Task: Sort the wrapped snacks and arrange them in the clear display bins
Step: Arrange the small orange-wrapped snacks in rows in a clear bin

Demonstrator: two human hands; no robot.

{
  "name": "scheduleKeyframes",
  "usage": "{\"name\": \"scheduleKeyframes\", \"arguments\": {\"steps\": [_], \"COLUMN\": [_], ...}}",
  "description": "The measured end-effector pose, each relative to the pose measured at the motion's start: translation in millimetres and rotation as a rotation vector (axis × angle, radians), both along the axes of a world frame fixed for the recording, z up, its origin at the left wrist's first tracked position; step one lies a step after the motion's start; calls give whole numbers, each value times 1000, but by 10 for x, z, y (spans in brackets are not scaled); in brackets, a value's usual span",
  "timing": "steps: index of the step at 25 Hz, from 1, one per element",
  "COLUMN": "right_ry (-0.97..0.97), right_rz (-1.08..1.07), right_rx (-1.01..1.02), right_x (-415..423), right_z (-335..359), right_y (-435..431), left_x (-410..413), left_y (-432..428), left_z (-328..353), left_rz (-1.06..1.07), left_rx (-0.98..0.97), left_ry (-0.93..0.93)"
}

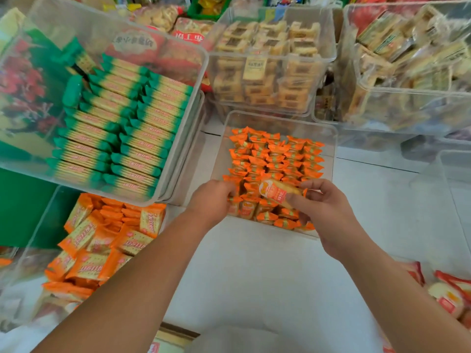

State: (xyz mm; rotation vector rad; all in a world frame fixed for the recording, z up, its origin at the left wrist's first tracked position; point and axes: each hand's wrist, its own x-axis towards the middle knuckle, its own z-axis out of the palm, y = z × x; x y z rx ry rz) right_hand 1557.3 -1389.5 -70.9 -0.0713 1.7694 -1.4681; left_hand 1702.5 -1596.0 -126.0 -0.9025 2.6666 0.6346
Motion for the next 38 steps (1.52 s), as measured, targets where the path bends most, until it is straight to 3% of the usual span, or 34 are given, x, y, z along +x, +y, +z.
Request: {"name": "scheduleKeyframes", "arguments": {"steps": [5, 7, 10, 14, 16, 24, 27, 31, 36, 38], "right_ry": [121, 156, 253, 389, 515, 1028, 1016, 1004, 1072, 1078], "right_rz": [247, 289, 354, 524, 655, 887, 1013, 1120, 926, 942], "right_rx": [67, 98, 123, 153, 192, 434, 518, 431, 301, 273], "right_x": [-8, 2, 27, 95, 128, 127, 95, 51, 91, 119], "right_z": [-206, -273, -368, -543, -609, -902, -881, -800, -932, -997], "right_y": [-148, -269, -462, -657, -727, -768, -820, -863, -851, -835], "left_x": [-258, -312, -170, 229, 365, 579, 601, 617, 614, 615], "left_y": [-25, -11, -81, -2, 107, 229, 256, 278, 276, 274], "left_z": [15, 68, 107, 162, 153, 41, 46, 59, 32, 15], "left_rz": [-114, -120, -29, 197, 240, 354, 347, 355, 408, 414], "left_rx": [-55, -50, -70, -2, 20, 80, 69, 101, 147, 154], "left_ry": [-251, -272, -101, 329, 409, 454, 449, 453, 465, 472]}}
